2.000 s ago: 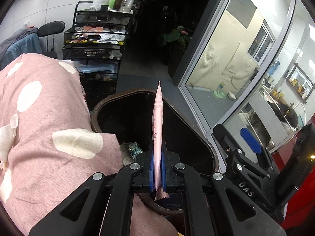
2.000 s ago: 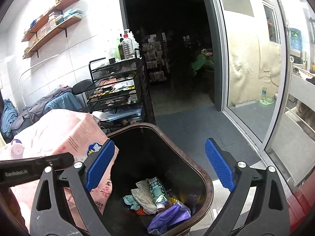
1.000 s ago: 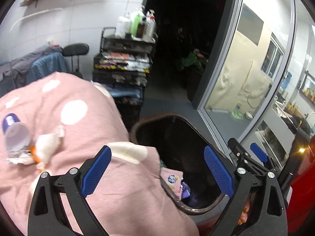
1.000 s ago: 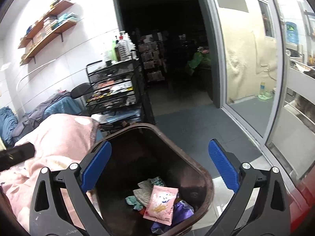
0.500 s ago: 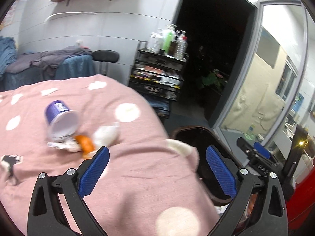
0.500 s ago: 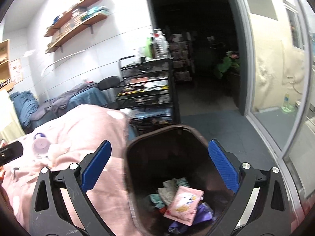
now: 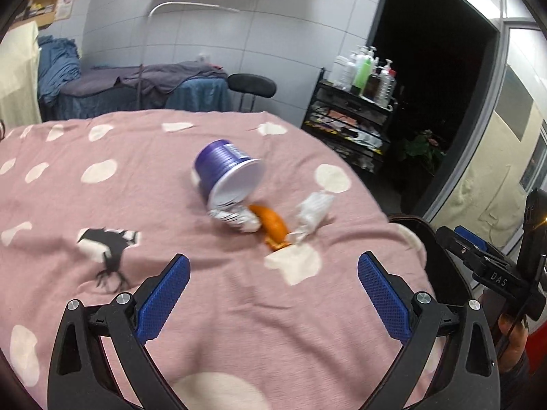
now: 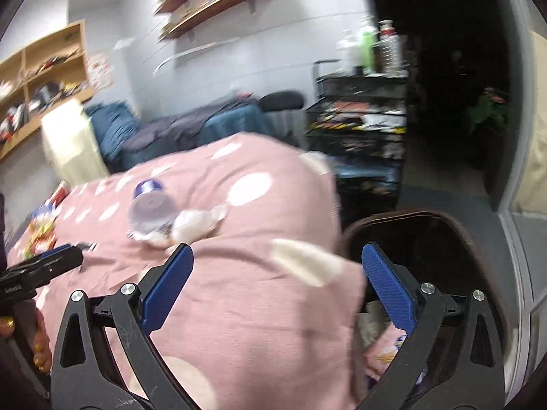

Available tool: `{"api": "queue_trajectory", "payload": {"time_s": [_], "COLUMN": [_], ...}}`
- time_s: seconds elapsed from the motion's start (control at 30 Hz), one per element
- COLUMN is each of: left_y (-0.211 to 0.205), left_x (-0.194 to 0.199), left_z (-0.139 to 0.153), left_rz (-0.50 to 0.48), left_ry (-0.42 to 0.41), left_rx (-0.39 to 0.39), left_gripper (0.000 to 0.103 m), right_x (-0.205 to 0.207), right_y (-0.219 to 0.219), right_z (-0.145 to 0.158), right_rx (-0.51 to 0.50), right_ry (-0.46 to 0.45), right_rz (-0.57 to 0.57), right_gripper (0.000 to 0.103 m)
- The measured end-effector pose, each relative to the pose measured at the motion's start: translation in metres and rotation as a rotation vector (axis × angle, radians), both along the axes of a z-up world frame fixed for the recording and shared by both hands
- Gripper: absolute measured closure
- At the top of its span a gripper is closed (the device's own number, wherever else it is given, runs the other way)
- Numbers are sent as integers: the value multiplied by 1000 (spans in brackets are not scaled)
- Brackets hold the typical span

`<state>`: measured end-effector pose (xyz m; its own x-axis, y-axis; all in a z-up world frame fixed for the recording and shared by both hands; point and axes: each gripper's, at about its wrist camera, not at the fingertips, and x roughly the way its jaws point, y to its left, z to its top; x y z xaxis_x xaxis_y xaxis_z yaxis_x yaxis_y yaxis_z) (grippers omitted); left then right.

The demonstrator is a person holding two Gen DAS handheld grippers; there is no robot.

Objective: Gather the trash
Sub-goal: 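Grasp the white tissue with the right gripper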

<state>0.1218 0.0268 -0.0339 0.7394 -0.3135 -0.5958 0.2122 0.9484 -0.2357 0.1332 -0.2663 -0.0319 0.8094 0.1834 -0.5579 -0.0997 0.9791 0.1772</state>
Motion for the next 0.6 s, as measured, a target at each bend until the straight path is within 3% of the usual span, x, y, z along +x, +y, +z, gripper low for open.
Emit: {"api": "queue_trajectory", "payload": {"time_s": [0.27, 0.4, 0.6], "left_y": [40, 43, 35], "left_x": [7, 16, 33], "left_z": [-7, -8, -12], "left_rz": [49, 48, 26], "left_ry": [46, 67, 103], "left_rx": [-52, -60, -48], "left_gripper": [6, 7, 12], "right_x": [33, 53, 88], "right_y": [48, 70, 81], "right_z": [-5, -12, -22], "right_rx": [-4, -37, -8], "right_ry": [72, 149, 250], "right_rz": [176, 189, 201], "right_gripper": [6, 6, 6]}}
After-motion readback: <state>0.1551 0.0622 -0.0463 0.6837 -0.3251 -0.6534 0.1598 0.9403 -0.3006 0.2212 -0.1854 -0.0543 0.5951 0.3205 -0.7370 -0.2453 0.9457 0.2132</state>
